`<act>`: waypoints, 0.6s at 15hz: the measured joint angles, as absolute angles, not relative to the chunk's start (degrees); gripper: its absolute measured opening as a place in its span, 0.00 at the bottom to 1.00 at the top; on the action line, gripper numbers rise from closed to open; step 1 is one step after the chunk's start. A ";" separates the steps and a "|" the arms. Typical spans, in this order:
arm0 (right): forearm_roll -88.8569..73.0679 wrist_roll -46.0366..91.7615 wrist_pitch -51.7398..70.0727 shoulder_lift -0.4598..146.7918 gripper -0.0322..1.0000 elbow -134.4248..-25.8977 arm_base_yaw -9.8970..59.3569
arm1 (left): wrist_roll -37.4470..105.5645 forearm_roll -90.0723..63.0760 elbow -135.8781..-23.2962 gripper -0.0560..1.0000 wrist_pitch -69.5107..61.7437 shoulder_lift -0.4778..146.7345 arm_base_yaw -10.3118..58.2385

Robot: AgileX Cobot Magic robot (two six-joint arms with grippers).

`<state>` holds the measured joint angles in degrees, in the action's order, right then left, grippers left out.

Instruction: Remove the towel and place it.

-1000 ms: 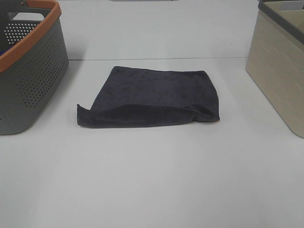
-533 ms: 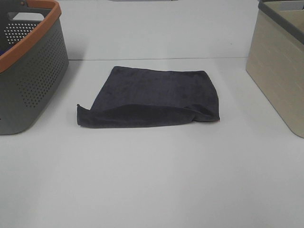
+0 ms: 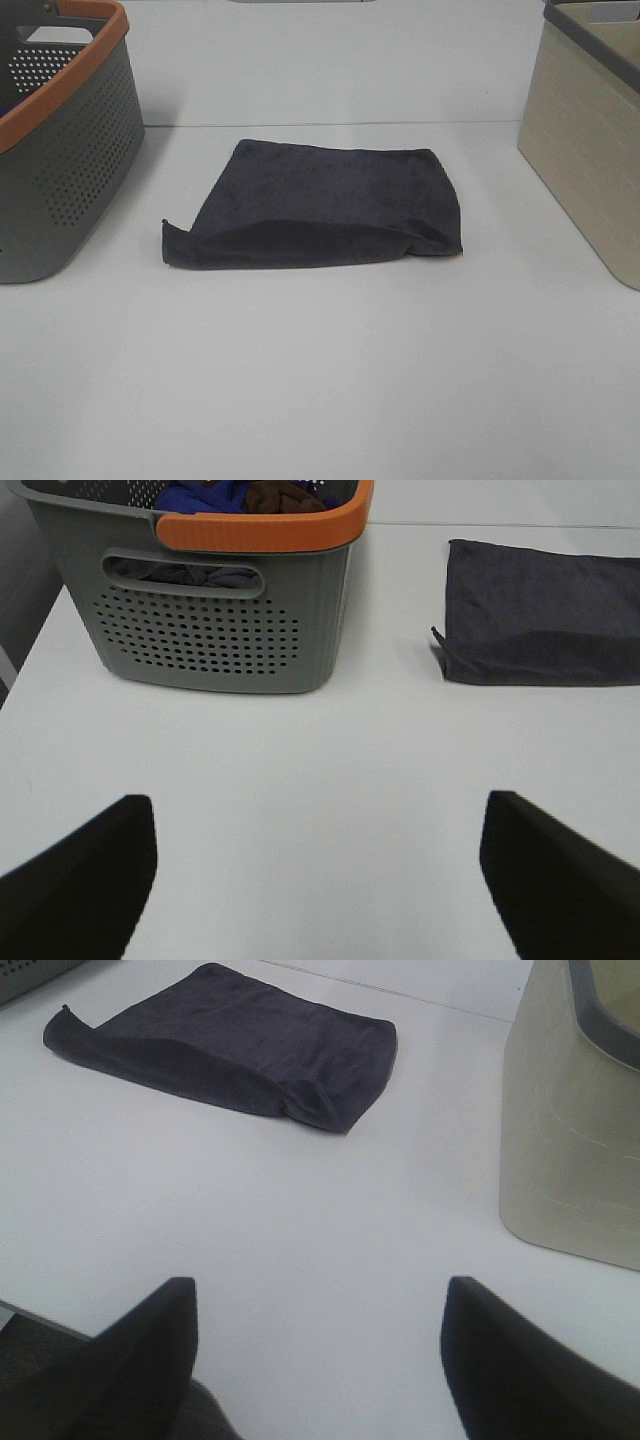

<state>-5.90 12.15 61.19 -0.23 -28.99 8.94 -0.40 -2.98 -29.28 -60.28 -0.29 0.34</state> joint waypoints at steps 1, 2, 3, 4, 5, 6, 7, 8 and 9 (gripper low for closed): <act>-5.90 12.15 61.19 -0.23 0.69 -28.99 8.94 | -0.40 -2.98 -29.28 0.83 -60.28 -0.29 0.34; -5.90 12.15 61.19 -0.23 0.69 -28.99 8.94 | -0.40 -2.98 -29.28 0.83 -60.28 -0.29 0.34; -5.90 12.15 61.19 -0.23 0.69 -28.99 8.94 | -0.40 -2.98 -29.28 0.83 -60.28 -0.29 0.34; -5.90 12.15 61.19 -0.23 0.69 -28.99 8.94 | -0.40 -2.98 -29.28 0.83 -60.28 -0.29 0.34; -5.90 12.15 61.19 -0.23 0.69 -28.99 8.94 | -0.40 -2.98 -29.28 0.83 -60.28 -0.29 0.34; -5.90 12.15 61.19 -0.23 0.69 -28.99 8.94 | -0.40 -2.98 -29.28 0.83 -60.28 -0.29 0.34; -5.90 12.15 61.19 -0.23 0.69 -28.99 8.94 | -0.40 -2.98 -29.28 0.83 -60.28 -0.29 0.34; -5.90 12.15 61.19 -0.23 0.69 -28.99 8.94 | -0.40 -2.98 -29.28 0.83 -60.28 -0.29 0.34; -5.90 12.15 61.19 -0.23 0.69 -28.99 8.94 | -0.40 -2.98 -29.28 0.83 -60.28 -0.29 0.34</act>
